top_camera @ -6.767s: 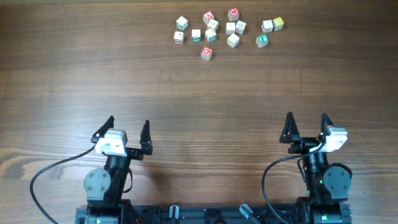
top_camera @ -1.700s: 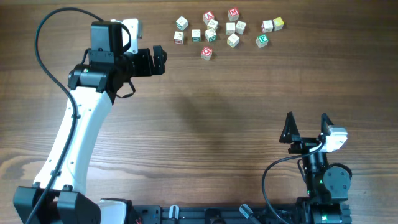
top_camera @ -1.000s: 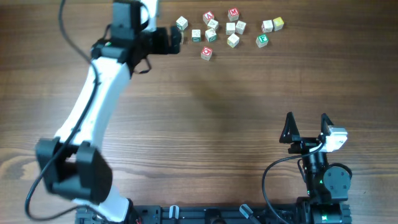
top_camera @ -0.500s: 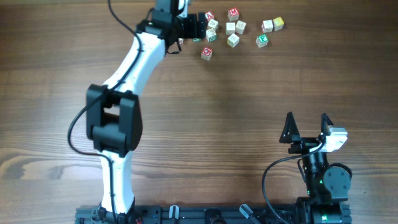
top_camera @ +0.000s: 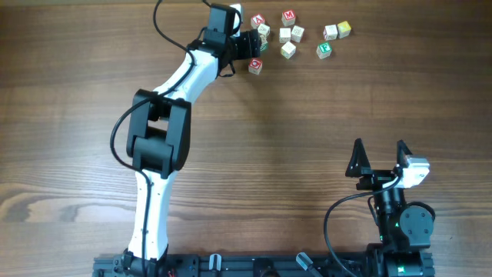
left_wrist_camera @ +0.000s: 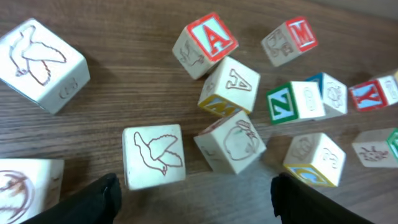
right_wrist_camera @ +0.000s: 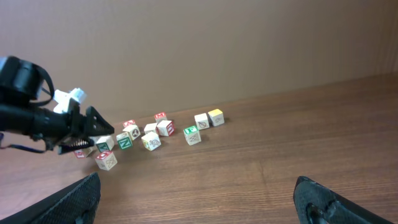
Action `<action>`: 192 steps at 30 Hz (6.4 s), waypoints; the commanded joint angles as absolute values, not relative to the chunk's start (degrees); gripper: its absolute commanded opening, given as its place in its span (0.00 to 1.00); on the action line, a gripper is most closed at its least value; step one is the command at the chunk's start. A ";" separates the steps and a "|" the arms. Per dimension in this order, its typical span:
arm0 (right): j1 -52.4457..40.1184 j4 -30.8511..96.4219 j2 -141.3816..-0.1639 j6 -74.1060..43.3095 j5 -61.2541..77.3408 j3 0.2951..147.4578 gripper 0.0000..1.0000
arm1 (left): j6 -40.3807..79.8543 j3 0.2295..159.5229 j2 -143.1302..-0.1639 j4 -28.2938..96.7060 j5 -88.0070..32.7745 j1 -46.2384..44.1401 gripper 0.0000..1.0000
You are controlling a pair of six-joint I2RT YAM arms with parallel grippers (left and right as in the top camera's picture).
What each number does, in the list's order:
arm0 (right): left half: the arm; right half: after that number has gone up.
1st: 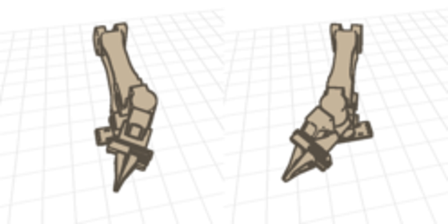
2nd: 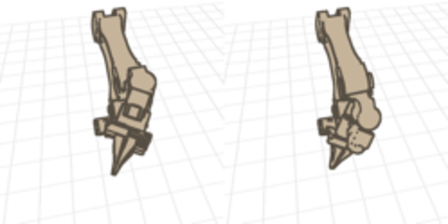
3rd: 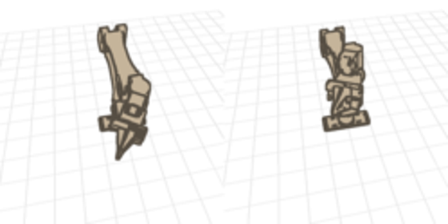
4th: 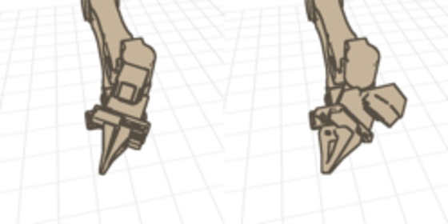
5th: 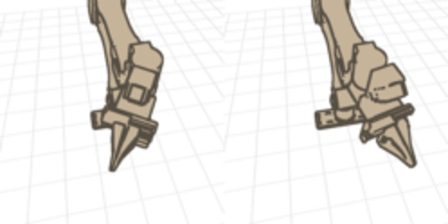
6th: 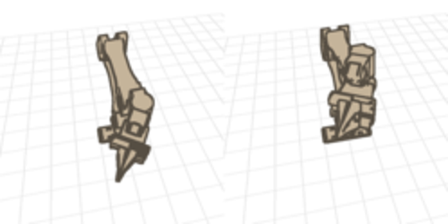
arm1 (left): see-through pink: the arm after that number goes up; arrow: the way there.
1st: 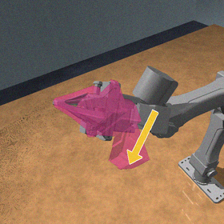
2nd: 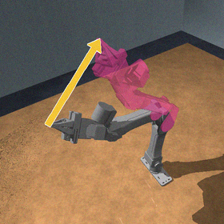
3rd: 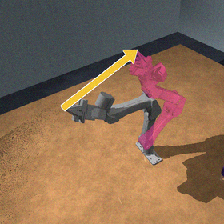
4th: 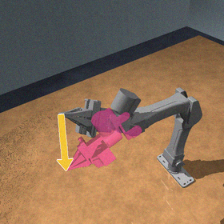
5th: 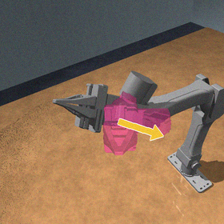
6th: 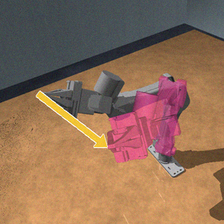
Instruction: Form a horizontal line
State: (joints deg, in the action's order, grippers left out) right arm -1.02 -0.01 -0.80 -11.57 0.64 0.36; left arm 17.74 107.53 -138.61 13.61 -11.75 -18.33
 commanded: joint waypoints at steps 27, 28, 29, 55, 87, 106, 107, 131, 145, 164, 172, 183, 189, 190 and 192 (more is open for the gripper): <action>-0.78 -0.30 -0.80 -10.66 1.21 0.30 0.99 | 18.50 108.77 -144.18 7.05 -7.35 -18.22 0.26; -0.78 -0.30 -0.80 -10.66 1.21 0.30 1.00 | 18.50 108.77 -144.16 7.03 -7.35 -18.22 0.22; -0.78 -0.30 -0.80 -10.68 1.21 0.30 1.00 | 18.50 108.77 -144.11 7.01 -7.35 -18.22 0.21; -0.78 -0.30 -0.80 -10.68 1.21 0.30 1.00 | 23.59 108.77 -119.98 43.99 -3.81 -19.57 0.19; -0.78 -0.30 -0.80 -10.68 1.21 0.30 1.00 | 63.22 86.13 -119.22 37.01 12.51 -33.56 1.00; -0.78 -0.30 -0.80 -10.68 1.21 0.30 1.00 | 52.66 86.15 -92.71 61.08 32.32 -33.65 1.00; -0.78 -0.30 -0.80 -10.68 1.21 0.30 1.00 | 52.69 86.15 -91.07 64.20 34.41 -33.65 1.00; -0.78 -0.43 -0.80 -14.83 3.14 0.30 1.00 | 50.24 85.67 -61.34 84.90 39.75 -12.12 1.00; -0.78 -1.21 -0.80 -85.54 14.96 0.30 1.00 | 54.65 72.18 -51.40 84.71 34.68 1.56 1.00; -0.78 -3.73 -3.05 -62.63 33.28 3.31 1.00 | 54.63 72.10 -51.75 84.71 34.09 1.56 1.00; -0.78 1.43 -16.62 -53.47 32.88 11.57 0.99 | 54.63 72.10 -51.75 84.71 34.09 1.56 1.00; -0.78 11.42 -47.97 -41.41 33.10 30.33 0.99 | 54.63 72.10 -51.75 84.71 34.09 1.56 1.00; -0.78 18.92 -61.71 -36.29 33.10 42.85 1.00 | 54.63 72.10 -51.75 84.71 34.09 1.56 1.00; -0.78 19.57 -62.96 -35.90 33.10 44.18 0.99 | 54.63 72.10 -51.75 84.71 34.09 1.56 1.00; -0.78 20.27 -65.65 -35.86 33.67 47.24 1.00 | 54.63 72.10 -51.75 84.71 34.06 1.56 1.00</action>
